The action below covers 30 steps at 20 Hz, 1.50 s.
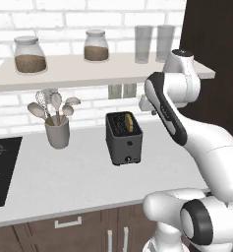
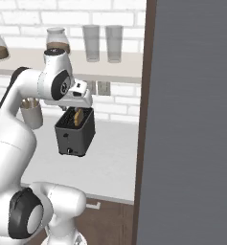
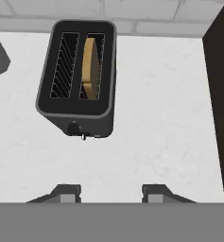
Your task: Start the toaster. Once the lever pops up, take the bread to the plate on the dining counter.
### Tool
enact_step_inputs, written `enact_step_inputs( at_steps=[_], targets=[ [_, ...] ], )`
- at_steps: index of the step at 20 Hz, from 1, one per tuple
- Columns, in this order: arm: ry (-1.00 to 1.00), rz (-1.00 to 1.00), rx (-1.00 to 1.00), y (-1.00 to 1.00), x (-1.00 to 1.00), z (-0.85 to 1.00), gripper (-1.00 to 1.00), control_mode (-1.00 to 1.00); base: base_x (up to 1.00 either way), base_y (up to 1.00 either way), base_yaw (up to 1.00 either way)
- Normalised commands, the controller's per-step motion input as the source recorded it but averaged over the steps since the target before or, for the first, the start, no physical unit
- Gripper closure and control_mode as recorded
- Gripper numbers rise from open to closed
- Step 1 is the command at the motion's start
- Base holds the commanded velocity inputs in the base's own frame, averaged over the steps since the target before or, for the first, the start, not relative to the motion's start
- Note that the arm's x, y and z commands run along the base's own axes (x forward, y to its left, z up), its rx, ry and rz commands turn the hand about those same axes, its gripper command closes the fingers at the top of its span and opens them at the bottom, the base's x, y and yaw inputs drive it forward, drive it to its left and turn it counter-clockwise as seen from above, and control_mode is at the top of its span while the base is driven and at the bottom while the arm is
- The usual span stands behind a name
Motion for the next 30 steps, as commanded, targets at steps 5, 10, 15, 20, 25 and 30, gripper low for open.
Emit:
enact_step_inputs(
  at_steps=[5,10,15,20,25,30],
  targets=[
    [0.0,0.0,0.0,0.02,-0.01,0.0,-1.0,-1.0,0.0,0.0,0.0],
    [0.0,0.0,0.0,0.21,0.0,-0.25,-1.0,-1.0,0.0,0.0,0.0],
    [0.01,0.0,0.0,0.27,0.0,-0.41,-1.0,-1.0,0.0,0.0,0.0],
    [0.0,-0.01,0.0,0.32,0.0,-0.41,-1.0,-1.0,0.0,0.0,0.0],
    [0.0,-0.03,0.0,0.28,0.01,-0.36,1.0,-1.0,0.0,0.0,0.0],
    [0.01,-0.01,0.0,0.09,0.04,-0.35,1.0,-1.0,0.0,0.0,0.0]
  ],
)
